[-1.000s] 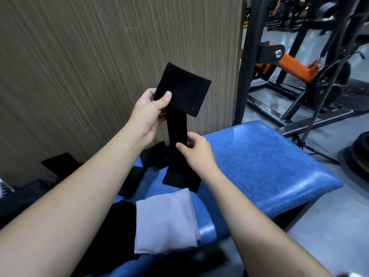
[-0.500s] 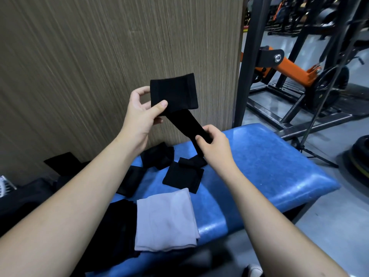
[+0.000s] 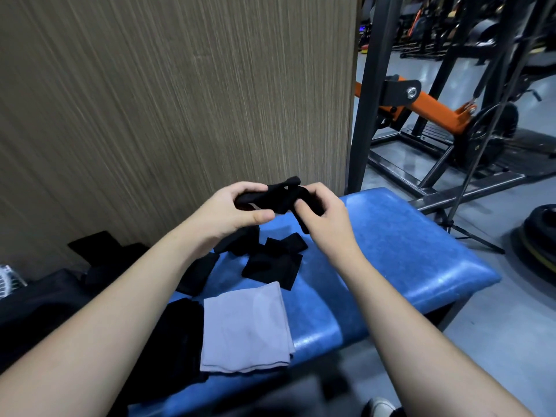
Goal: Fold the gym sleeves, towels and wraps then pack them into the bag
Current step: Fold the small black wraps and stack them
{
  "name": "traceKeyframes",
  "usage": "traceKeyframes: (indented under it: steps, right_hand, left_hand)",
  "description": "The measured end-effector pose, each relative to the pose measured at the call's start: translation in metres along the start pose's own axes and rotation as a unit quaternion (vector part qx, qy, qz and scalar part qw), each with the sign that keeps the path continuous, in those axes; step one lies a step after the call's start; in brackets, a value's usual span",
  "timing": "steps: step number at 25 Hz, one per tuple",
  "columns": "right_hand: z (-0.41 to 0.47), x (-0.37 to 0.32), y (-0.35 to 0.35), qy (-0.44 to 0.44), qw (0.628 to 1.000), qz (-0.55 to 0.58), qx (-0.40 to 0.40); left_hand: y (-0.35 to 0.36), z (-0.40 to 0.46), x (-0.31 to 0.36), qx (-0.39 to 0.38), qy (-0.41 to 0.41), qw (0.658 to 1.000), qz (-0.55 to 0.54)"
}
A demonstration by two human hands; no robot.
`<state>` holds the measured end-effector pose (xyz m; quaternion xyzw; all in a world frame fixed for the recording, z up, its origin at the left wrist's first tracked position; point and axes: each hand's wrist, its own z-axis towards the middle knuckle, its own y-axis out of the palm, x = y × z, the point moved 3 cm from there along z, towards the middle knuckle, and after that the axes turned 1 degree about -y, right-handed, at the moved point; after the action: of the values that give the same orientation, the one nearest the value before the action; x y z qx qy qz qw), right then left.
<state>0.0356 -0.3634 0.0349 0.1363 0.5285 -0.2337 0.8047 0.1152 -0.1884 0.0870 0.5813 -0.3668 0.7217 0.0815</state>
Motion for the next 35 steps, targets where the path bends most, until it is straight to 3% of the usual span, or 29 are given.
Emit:
traceKeyframes:
  steps: [6,13,18,22,26,30,35]
  right_hand:
    - [0.000,0.002,0.004,-0.015,1.000,0.001,-0.015]
    - [0.000,0.002,0.013,-0.033,0.999,-0.001,-0.043]
    - [-0.003,-0.003,0.011,-0.021,0.998,-0.034,-0.056]
    - [0.001,0.004,-0.001,0.046,0.995,-0.067,-0.050]
    - [-0.001,0.019,-0.003,0.153,0.985,0.000,-0.075]
    - [-0.005,0.024,0.000,0.210,0.971,0.063,-0.097]
    - [-0.007,0.028,0.010,0.205,0.975,0.001,-0.083]
  left_hand:
    - [0.014,0.001,-0.002,0.069,0.036,0.995,0.067]
    - [0.022,0.004,-0.016,0.045,0.012,0.997,0.066]
    - [0.020,0.004,-0.015,0.100,0.036,0.990,0.088]
    - [0.006,0.002,-0.022,0.146,0.021,0.989,0.023]
    - [0.002,-0.009,-0.014,0.097,0.056,0.989,-0.093]
    - [0.000,-0.008,-0.015,0.088,0.085,0.992,-0.026]
    - [0.010,-0.006,-0.020,0.073,0.043,0.994,-0.074]
